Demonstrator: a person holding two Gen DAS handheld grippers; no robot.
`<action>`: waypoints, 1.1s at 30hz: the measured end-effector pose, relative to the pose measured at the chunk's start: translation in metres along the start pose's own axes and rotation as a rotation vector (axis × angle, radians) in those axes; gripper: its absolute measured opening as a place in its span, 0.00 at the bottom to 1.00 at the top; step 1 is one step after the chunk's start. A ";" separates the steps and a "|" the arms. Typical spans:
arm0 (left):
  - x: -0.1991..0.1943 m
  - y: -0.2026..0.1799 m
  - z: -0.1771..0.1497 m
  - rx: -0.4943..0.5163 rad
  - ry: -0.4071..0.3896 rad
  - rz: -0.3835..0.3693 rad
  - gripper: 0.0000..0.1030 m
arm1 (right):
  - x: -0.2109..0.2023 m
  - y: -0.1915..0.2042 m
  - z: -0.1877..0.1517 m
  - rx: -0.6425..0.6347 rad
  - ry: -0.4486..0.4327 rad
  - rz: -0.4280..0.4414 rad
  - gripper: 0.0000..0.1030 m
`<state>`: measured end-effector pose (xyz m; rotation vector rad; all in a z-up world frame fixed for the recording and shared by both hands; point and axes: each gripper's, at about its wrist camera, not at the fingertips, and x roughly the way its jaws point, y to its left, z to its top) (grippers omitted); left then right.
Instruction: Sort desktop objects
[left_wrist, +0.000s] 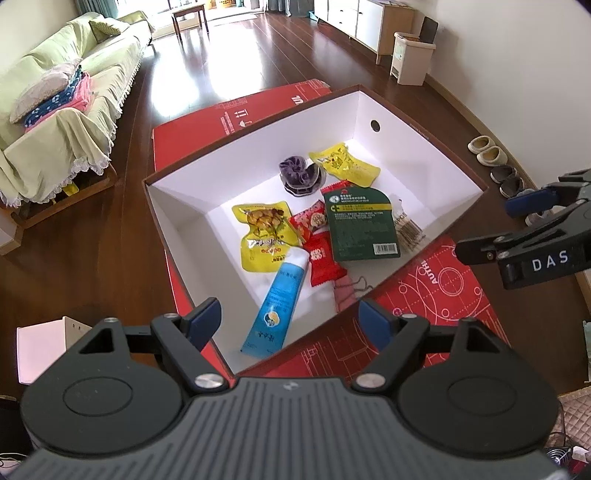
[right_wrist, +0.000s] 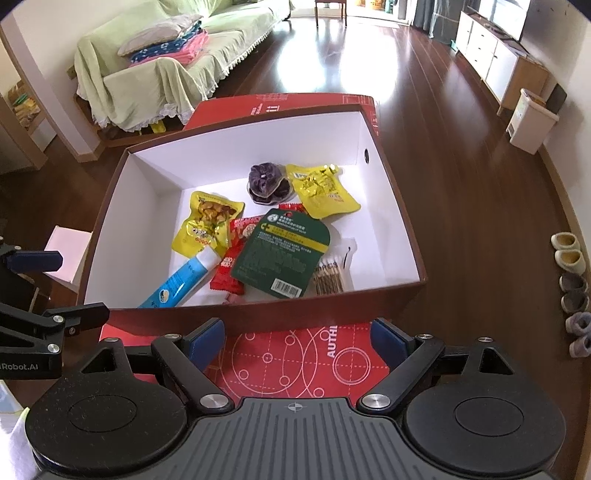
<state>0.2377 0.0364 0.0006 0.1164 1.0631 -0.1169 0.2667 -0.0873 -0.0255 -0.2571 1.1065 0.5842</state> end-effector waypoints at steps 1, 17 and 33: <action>0.000 0.000 -0.002 -0.001 0.001 -0.002 0.77 | 0.000 0.000 -0.002 0.004 0.000 0.000 0.86; 0.002 -0.006 -0.019 0.000 -0.007 -0.025 0.77 | 0.002 -0.001 -0.019 0.042 0.010 -0.005 0.86; 0.009 -0.004 -0.024 0.014 -0.029 -0.009 0.77 | 0.016 0.002 -0.030 0.064 0.019 -0.005 0.86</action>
